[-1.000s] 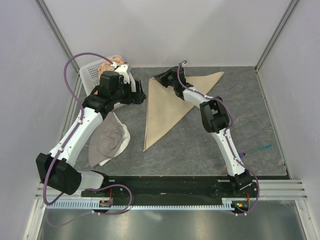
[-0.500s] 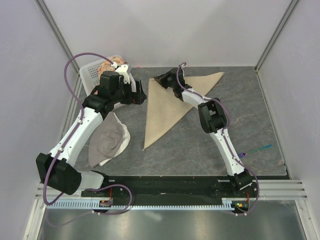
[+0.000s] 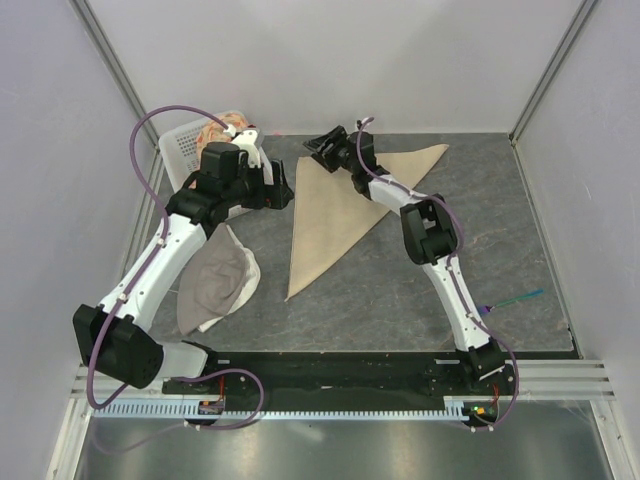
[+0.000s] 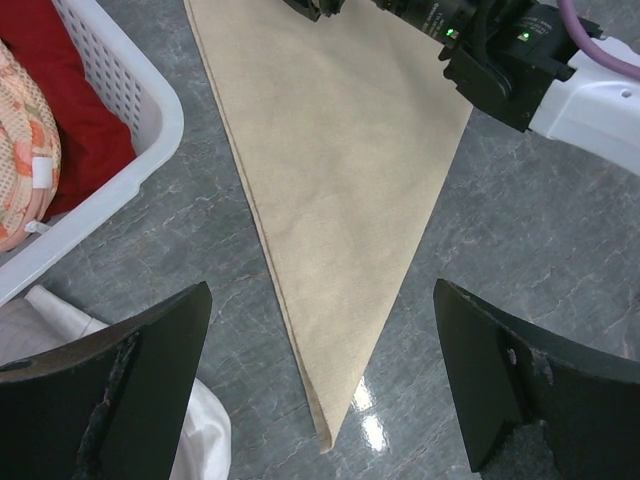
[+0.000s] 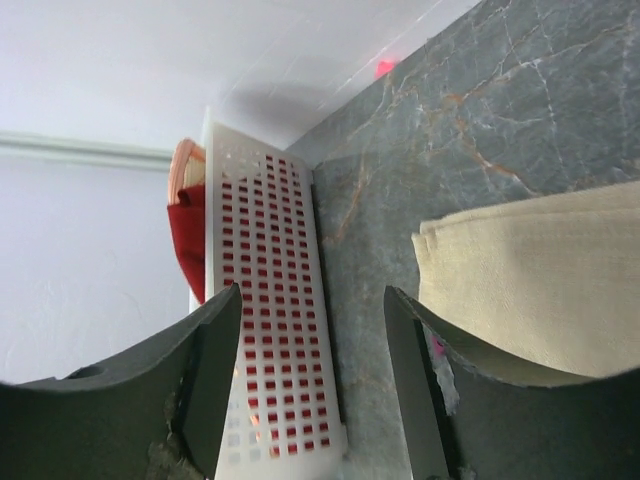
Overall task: Fold the napkin, place the utensils inside, and roll it up
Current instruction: Fold the napkin
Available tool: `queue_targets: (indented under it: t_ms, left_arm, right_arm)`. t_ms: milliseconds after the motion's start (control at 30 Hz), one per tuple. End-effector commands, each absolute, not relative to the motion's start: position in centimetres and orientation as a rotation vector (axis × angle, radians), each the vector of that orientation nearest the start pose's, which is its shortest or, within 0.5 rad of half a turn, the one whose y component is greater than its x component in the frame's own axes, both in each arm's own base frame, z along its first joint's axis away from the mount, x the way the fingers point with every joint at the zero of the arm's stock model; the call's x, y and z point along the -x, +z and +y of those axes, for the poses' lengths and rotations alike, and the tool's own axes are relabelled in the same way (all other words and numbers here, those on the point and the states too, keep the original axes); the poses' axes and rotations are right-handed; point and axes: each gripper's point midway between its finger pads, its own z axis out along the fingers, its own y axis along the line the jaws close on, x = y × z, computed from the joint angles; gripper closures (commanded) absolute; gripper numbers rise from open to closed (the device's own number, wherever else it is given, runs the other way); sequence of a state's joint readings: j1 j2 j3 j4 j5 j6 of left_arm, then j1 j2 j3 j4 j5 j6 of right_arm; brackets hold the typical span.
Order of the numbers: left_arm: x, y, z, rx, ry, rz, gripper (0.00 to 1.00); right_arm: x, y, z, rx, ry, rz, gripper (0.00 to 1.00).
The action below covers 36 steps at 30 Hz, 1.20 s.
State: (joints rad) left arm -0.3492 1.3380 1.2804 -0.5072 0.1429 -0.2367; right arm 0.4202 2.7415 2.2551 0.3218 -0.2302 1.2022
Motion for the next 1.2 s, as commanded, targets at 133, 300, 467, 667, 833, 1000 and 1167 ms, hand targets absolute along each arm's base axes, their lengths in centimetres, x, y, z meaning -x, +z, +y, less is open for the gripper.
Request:
queue_targets:
  t_ms: [133, 300, 467, 667, 833, 1000, 1167]
  left_arm:
    - [-35.8, 25.6, -18.2, -0.235, -0.579, 2.141, 0.00]
    - [-35.7, 26.1, -18.1, -0.247, -0.575, 2.124, 0.00]
    - [-35.8, 26.2, -17.7, -0.242, -0.547, 2.115, 0.00]
    - [-35.6, 25.5, -18.4, -0.250, -0.588, 2.137, 0.00]
    - [-35.4, 25.4, -18.9, -0.242, -0.625, 2.145, 0.00]
    - [-35.3, 25.7, -19.1, -0.244, -0.643, 2.140, 0.00]
    - [-35.4, 25.6, -18.9, -0.244, -0.629, 2.144, 0.00]
  right_arm:
    - [-59.7, 21.2, 32.2, -0.235, 1.315, 1.781, 0.33]
    - [-53.9, 18.3, 24.4, -0.271, 1.047, 2.042, 0.35]
    - [-43.6, 13.8, 12.0, -0.503, 0.695, 2.299, 0.36]
    - [-30.6, 10.6, -0.2, -0.867, 0.376, 2.392, 0.35]
    - [-24.2, 8.7, -6.7, -1.208, 0.373, 2.323, 0.36]
    - [-21.0, 5.2, -8.1, -1.482, 0.331, 2.284, 0.36]
    - [-18.0, 3.1, -10.1, -1.664, 0.187, 2.254, 0.35]
